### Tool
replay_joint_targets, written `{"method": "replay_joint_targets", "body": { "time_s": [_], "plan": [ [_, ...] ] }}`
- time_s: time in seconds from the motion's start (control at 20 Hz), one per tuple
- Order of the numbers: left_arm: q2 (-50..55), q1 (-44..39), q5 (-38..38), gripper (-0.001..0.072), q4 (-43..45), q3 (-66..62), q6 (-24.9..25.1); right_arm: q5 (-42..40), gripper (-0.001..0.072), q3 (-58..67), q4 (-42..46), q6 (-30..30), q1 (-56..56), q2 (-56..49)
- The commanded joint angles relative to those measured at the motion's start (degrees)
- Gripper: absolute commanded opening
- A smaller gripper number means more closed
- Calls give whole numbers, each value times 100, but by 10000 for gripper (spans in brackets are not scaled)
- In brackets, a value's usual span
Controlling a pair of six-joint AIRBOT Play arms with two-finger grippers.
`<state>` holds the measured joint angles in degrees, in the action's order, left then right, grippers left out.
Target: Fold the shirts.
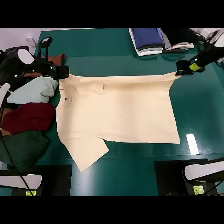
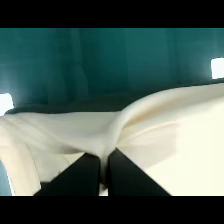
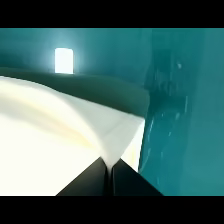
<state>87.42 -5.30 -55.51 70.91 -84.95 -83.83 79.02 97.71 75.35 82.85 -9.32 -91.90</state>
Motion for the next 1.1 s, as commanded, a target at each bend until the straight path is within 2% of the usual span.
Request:
{"method": "replay_joint_targets", "body": {
  "time_s": [0.0,0.1,0.25,0.6,0.65,0.7,0.75,0.9,1.05],
  "plan": [
    [310,0,-52,30,-28,-295,496,-61,15,546,-168,-2,24,-476],
    [317,-2,-610,30,192,-323,546,131,14,568,-164,-116,17,-356],
    [317,-2,-1244,30,533,48,538,170,15,-205,144,-188,26,33],
    [315,-2,-1130,34,538,1049,372,-415,16,-2203,212,-188,20,702],
    [308,-2,-1143,261,540,1045,367,-422,19,-2347,133,-186,20,732],
    [308,0,-1176,522,551,1032,280,-435,169,-2481,-7,-186,17,765],
    [273,0,-1281,566,638,1019,118,-446,395,-2531,-74,-186,11,774],
    [-258,-2,-1663,559,1115,1043,-341,-238,407,-2448,-76,-186,-26,977],
    [-1504,-2,-1770,560,1239,1875,-588,44,407,-2673,-61,-190,-70,1659]
  ]
}}
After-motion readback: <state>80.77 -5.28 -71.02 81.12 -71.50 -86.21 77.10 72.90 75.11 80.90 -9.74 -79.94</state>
